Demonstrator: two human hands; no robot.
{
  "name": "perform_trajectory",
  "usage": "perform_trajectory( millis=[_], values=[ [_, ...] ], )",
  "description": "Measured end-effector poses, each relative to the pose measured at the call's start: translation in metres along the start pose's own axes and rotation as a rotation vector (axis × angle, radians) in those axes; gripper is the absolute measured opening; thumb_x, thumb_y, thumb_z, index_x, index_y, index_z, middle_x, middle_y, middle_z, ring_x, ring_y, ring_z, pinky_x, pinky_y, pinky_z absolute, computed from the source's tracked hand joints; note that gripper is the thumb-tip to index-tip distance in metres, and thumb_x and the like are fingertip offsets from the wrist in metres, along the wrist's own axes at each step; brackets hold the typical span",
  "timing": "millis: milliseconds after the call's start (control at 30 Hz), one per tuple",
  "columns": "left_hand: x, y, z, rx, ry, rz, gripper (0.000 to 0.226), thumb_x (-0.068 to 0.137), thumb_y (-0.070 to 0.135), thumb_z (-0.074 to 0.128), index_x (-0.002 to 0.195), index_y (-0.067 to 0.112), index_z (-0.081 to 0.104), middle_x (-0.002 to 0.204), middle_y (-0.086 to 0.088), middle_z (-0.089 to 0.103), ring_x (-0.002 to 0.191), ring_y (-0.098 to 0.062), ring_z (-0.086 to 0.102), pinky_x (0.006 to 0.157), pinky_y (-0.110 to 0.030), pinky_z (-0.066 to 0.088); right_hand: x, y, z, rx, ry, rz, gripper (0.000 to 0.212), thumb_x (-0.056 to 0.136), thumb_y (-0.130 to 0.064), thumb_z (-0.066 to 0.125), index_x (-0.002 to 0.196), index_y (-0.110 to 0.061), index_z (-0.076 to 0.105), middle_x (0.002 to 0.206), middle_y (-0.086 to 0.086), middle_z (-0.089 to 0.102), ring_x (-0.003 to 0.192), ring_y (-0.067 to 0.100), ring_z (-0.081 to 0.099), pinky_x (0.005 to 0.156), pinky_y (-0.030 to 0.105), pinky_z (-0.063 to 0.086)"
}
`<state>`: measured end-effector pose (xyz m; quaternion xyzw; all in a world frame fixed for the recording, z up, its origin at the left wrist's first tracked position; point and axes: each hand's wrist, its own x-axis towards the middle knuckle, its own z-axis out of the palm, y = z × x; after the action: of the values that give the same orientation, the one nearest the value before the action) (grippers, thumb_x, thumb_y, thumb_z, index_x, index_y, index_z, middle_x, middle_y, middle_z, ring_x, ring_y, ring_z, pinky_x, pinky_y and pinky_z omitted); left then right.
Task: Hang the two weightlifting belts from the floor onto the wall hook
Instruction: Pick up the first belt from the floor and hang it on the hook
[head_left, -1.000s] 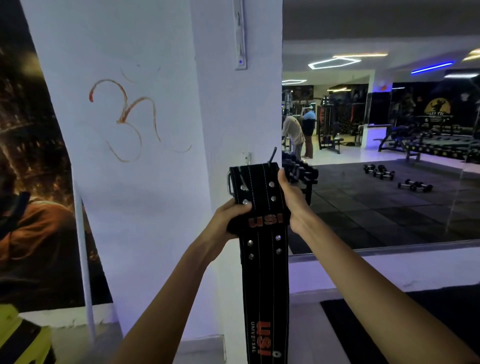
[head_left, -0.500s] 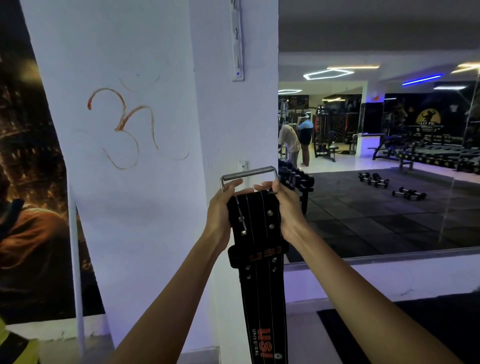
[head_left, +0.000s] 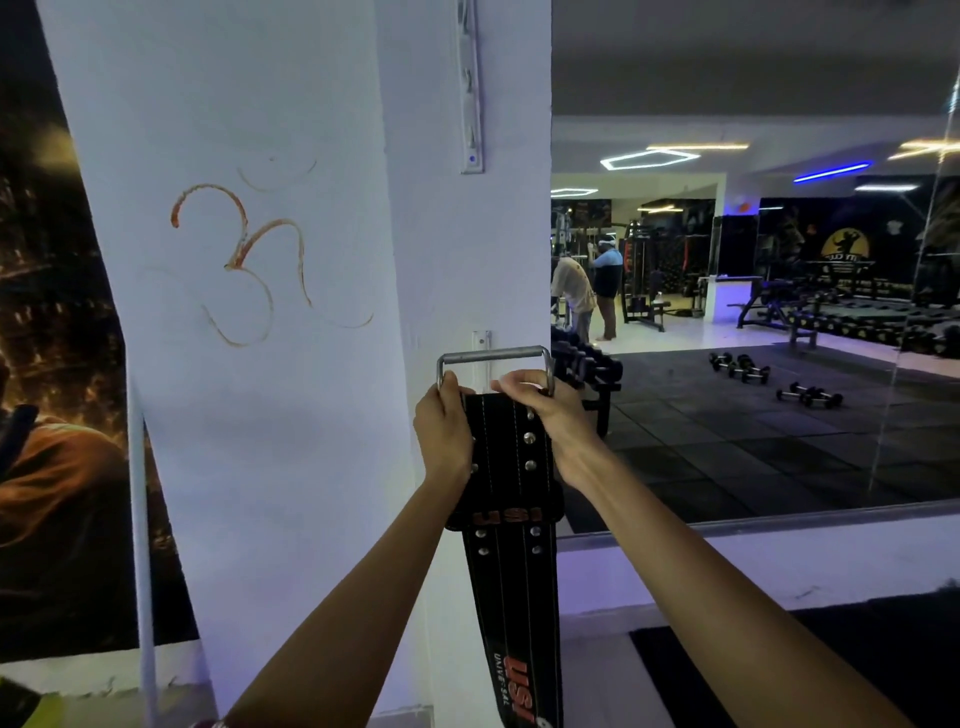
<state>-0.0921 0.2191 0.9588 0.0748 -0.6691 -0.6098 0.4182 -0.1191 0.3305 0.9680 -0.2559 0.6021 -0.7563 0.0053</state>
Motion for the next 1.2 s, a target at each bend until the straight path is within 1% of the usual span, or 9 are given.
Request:
perform_trajectory(
  millis=[233, 400, 533, 600, 700, 800, 967, 1133, 1200],
  values=[
    [0.025, 0.013, 0.009, 0.046, 0.027, 0.082, 0.042, 0.100, 0.030, 0.033, 0.079, 0.004, 0.059, 0.068, -0.002, 0.058, 0.065, -0.017, 0.054, 0.068, -0.032, 0.044, 0.023, 0.001, 0.004, -0.213, 0.124, -0.283, 0.018, 0.090, -0.026, 0.053, 0.094, -0.009, 0.054, 0.077, -0.003, 0.053, 0.069, 0.007, 0.051, 0.063, 0.006, 0.042],
    [0.087, 0.050, 0.016, 0.033, 0.004, 0.320, 0.047, 0.100, 0.039, 0.030, 0.079, 0.006, 0.056, 0.065, 0.001, 0.054, 0.059, -0.010, 0.050, 0.055, -0.015, 0.040, 0.090, -0.045, 0.028, -0.324, 0.398, -0.587, 0.032, 0.096, -0.022, 0.041, 0.064, -0.020, 0.045, 0.059, -0.007, 0.045, 0.057, 0.005, 0.046, 0.059, 0.011, 0.037],
    [0.168, 0.101, 0.032, 0.159, 0.088, 0.592, 0.049, 0.101, 0.034, 0.026, 0.062, 0.014, 0.047, 0.058, 0.005, 0.050, 0.061, -0.020, 0.050, 0.061, -0.031, 0.034, 0.170, -0.101, 0.037, -0.472, 0.489, -0.674, 0.047, 0.098, -0.036, 0.031, 0.054, -0.020, 0.036, 0.052, -0.003, 0.040, 0.051, 0.015, 0.042, 0.054, 0.027, 0.032],
    [0.213, 0.125, 0.048, 0.193, 0.115, 0.632, 0.052, 0.102, 0.033, 0.024, 0.061, 0.011, 0.049, 0.060, 0.000, 0.050, 0.068, -0.028, 0.052, 0.064, -0.034, 0.033, 0.215, -0.128, 0.040, -0.525, 0.515, -0.645, 0.052, 0.097, -0.045, 0.025, 0.059, -0.014, 0.043, 0.059, 0.002, 0.045, 0.057, 0.024, 0.042, 0.060, 0.030, 0.027],
    [0.273, 0.153, 0.072, 0.311, 0.155, 0.675, 0.049, 0.102, 0.023, 0.023, 0.105, -0.011, 0.057, 0.076, -0.014, 0.052, 0.084, -0.040, 0.057, 0.071, -0.044, 0.039, 0.278, -0.162, 0.042, -0.552, 0.546, -0.609, 0.058, 0.097, -0.048, 0.021, 0.080, -0.004, 0.055, 0.080, 0.011, 0.052, 0.074, 0.028, 0.045, 0.065, 0.033, 0.029],
    [0.334, 0.183, 0.098, 0.332, 0.158, 0.569, 0.049, 0.102, 0.030, 0.025, 0.114, -0.009, 0.053, 0.096, -0.020, 0.057, 0.101, -0.039, 0.055, 0.077, -0.039, 0.037, 0.349, -0.194, 0.043, -0.530, 0.531, -0.607, 0.054, 0.097, -0.046, 0.022, 0.073, -0.005, 0.050, 0.093, 0.017, 0.061, 0.087, 0.035, 0.058, 0.069, 0.038, 0.042],
    [0.403, 0.189, 0.125, 0.410, 0.085, 0.488, 0.045, 0.102, 0.025, 0.024, 0.133, -0.001, 0.043, 0.134, -0.025, 0.049, 0.122, -0.039, 0.047, 0.104, -0.043, 0.037, 0.428, -0.211, 0.038, -0.574, 0.495, -0.550, 0.052, 0.097, -0.040, 0.027, 0.112, 0.001, 0.055, 0.121, 0.024, 0.058, 0.110, 0.039, 0.054, 0.079, 0.036, 0.039],
    [0.403, 0.162, 0.123, 0.239, 0.042, 0.602, 0.045, 0.101, 0.037, 0.025, 0.096, 0.004, 0.056, 0.083, -0.009, 0.062, 0.080, -0.030, 0.059, 0.070, -0.028, 0.046, 0.424, -0.183, 0.028, -0.502, 0.398, -0.779, 0.048, 0.097, -0.044, 0.026, 0.079, -0.007, 0.052, 0.080, 0.009, 0.057, 0.078, 0.030, 0.052, 0.061, 0.035, 0.037],
    [0.386, 0.144, 0.109, 0.052, -0.162, 0.637, 0.036, 0.100, 0.039, 0.031, 0.112, 0.012, 0.051, 0.082, 0.005, 0.060, 0.078, -0.017, 0.061, 0.069, -0.021, 0.047, 0.415, -0.168, 0.022, -0.312, 0.185, -0.826, 0.033, 0.098, -0.038, 0.030, 0.088, -0.013, 0.049, 0.073, -0.001, 0.049, 0.066, 0.017, 0.048, 0.050, 0.030, 0.042]
  ],
)
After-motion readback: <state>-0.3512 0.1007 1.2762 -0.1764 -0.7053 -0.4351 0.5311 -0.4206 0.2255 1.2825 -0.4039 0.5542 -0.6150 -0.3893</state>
